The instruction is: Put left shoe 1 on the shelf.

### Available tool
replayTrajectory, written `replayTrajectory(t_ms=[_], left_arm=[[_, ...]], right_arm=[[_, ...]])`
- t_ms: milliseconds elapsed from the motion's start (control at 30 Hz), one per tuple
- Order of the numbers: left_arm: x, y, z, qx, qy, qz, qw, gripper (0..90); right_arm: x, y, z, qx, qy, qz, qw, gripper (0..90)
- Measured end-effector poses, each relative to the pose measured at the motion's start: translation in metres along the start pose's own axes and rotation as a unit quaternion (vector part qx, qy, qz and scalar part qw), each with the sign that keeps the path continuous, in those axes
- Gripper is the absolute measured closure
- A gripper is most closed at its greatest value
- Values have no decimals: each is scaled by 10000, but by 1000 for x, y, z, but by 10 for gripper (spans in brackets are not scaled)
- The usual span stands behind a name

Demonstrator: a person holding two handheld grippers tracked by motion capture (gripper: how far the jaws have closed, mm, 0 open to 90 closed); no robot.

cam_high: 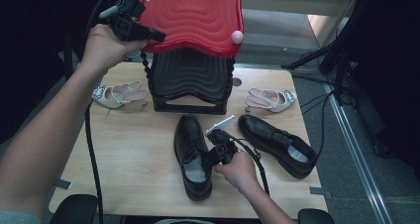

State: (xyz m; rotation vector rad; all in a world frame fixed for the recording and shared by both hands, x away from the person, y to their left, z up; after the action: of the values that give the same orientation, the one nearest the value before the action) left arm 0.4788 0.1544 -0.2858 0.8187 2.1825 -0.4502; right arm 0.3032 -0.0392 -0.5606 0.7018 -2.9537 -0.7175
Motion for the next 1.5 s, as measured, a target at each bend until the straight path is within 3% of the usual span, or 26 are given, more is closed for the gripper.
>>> replayTrajectory(t_ms=[133,367,833,1000,1200,1433,1500], left_arm=[[0,0,0,-6,2,1,10000,889],[0,0,1,-3,-1,-10,10000,891],[0,-1,4,-58,-11,-35,10000,900],[1,0,5,-125,-2,-41,9999,900],[1,1,5,-107,-19,-80,9999,900],[1,0,6,-106,39,-94,9999,900],[0,-1,6,-16,24,-121,9999,900]], right_arm=[[-1,0,-1,146,176,-139,9996,838],[-3,-2,-1,212,174,-250,9993,866],[-14,2,-23,31,-377,-260,9989,867],[-26,10,-40,71,-742,-373,9965,867],[-31,14,-52,188,-765,-448,9959,867],[-34,18,-75,112,-1067,-461,9932,868],[-37,20,-79,126,-1131,-463,9924,868]])
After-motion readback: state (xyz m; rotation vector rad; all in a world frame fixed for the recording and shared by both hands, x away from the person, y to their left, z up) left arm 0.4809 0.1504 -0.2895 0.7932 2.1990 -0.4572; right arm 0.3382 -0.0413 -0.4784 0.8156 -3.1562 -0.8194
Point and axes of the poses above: each handheld gripper's, and its own axes: z roughly forward along the jaws, x roughly out of its underside, y roughly to its left, the point moved 8 cm from there along z, roughly forward along the jaws
